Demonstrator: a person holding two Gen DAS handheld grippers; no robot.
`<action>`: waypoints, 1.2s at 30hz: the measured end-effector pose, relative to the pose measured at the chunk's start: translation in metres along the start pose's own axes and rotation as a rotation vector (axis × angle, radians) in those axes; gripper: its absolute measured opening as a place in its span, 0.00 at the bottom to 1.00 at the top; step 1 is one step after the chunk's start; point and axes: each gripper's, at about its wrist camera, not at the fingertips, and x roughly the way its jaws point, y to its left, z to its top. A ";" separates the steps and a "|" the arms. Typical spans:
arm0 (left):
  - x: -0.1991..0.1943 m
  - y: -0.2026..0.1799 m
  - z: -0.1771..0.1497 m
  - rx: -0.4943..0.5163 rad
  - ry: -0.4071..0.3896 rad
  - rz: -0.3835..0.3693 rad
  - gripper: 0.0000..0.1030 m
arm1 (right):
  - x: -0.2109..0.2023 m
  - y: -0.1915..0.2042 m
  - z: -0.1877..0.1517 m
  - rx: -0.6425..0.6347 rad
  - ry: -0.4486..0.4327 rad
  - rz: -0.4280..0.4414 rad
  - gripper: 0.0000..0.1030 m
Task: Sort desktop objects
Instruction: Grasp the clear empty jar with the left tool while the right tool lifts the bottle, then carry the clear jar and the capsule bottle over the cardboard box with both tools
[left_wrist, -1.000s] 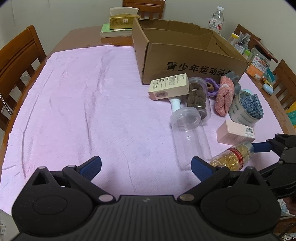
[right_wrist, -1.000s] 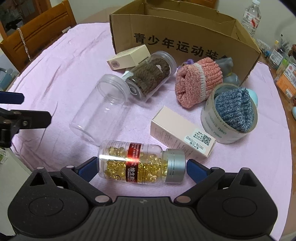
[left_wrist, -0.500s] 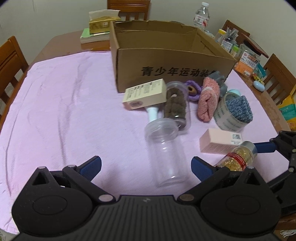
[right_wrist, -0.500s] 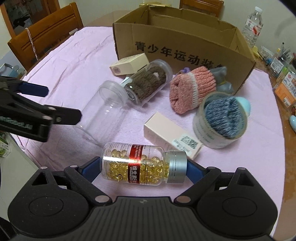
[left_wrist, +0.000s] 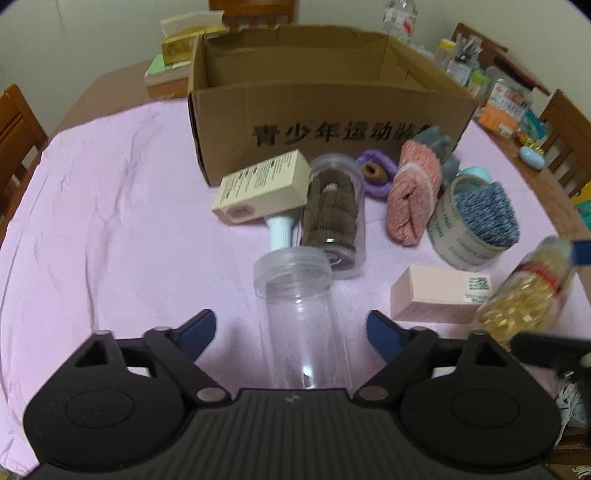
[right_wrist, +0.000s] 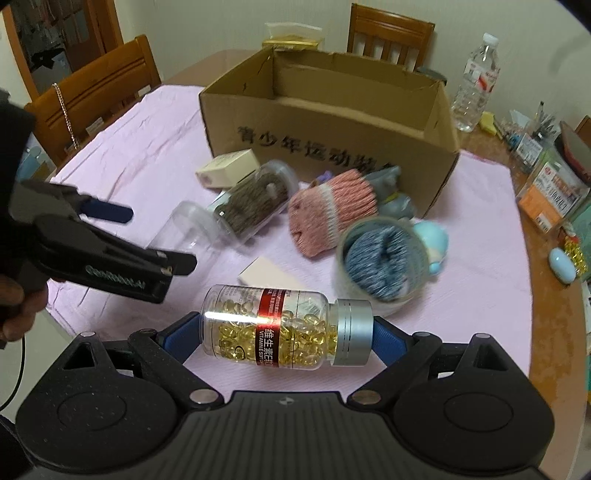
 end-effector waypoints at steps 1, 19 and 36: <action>0.003 -0.001 0.000 -0.009 0.008 0.002 0.72 | 0.000 -0.002 0.001 -0.004 -0.004 0.001 0.94; 0.010 -0.007 0.001 -0.061 0.062 0.017 0.50 | -0.002 -0.042 0.016 -0.120 -0.036 0.075 0.94; -0.038 0.005 0.038 0.153 -0.015 -0.110 0.50 | -0.009 -0.039 0.046 -0.147 -0.048 0.037 0.94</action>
